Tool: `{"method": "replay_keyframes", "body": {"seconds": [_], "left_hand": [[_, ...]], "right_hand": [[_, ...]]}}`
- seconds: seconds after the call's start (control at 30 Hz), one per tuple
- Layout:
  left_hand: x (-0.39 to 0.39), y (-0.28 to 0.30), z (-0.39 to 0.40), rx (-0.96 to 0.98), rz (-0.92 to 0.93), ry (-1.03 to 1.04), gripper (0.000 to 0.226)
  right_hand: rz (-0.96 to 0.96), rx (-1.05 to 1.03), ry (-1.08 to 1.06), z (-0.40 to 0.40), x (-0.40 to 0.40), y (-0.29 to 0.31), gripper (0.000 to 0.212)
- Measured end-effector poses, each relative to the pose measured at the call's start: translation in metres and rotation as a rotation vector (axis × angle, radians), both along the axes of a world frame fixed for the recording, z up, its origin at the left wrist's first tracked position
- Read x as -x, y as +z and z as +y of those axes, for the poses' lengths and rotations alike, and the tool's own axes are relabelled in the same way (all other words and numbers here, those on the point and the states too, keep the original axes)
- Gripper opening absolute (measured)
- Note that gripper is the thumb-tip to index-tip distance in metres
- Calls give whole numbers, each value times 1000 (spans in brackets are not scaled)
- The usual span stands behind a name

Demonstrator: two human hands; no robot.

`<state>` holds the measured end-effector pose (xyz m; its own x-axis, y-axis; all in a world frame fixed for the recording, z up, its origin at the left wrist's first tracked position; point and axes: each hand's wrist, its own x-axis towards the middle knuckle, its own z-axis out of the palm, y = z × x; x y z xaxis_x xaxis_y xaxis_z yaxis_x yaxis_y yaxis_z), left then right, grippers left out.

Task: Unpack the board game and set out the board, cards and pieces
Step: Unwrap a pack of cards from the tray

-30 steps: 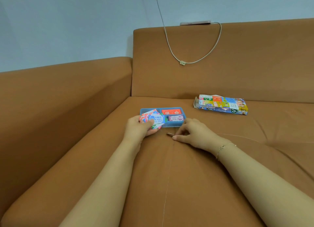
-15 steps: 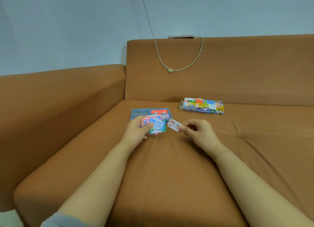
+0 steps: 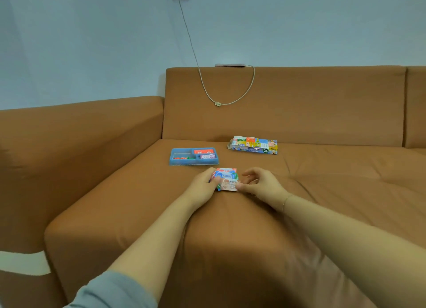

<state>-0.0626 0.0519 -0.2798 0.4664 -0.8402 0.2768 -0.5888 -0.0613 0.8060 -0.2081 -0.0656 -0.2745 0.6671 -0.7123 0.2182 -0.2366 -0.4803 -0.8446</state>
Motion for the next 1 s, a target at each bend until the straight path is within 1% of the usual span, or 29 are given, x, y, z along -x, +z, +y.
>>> {"method": "replay_keyframes", "body": {"seconds": [0.03,0.07,0.13,0.17,0.2,0.27,0.37,0.47,0.57,0.73,0.77,0.83,0.9,1.0], "left_hand": [[0,0,-1,-13,-17,-3,15],[0,0,-2,-25,-24,-7,16],[-3,-1,-4,-42,14,-19,19],[-5,-1,-5,-45,43,-21,22],[-8,-2,-7,-48,63,-14,27],[-9,-2,-8,-35,90,15,36],[-6,-3,-7,6,49,9,46],[-4,-5,-11,-90,-24,-9,47],[-2,-3,-18,-159,-36,19,44],[0,-6,-22,-59,-156,-14,50],[1,-7,-20,-37,-164,-19,51],[1,-9,-17,5,-166,-20,52],[1,-8,-15,37,-182,-6,51],[0,-9,-14,86,-227,23,51]], "right_hand": [[70,-20,34,-1,-2,4,35],[140,-4,62,-1,-4,8,29],[211,78,92,0,-10,9,10],[197,109,94,1,-13,7,7],[163,132,75,0,-15,2,11],[77,152,18,-1,-18,-5,5],[48,166,24,-3,-18,-9,11],[96,188,87,-5,-16,-7,16],[157,260,111,-7,-14,-5,18],[231,392,105,-10,-6,-3,24],[247,421,87,-12,-4,-3,29],[277,523,59,-15,3,-4,45],[260,603,79,-14,10,-6,59],[282,772,121,-4,13,-7,70]]}}
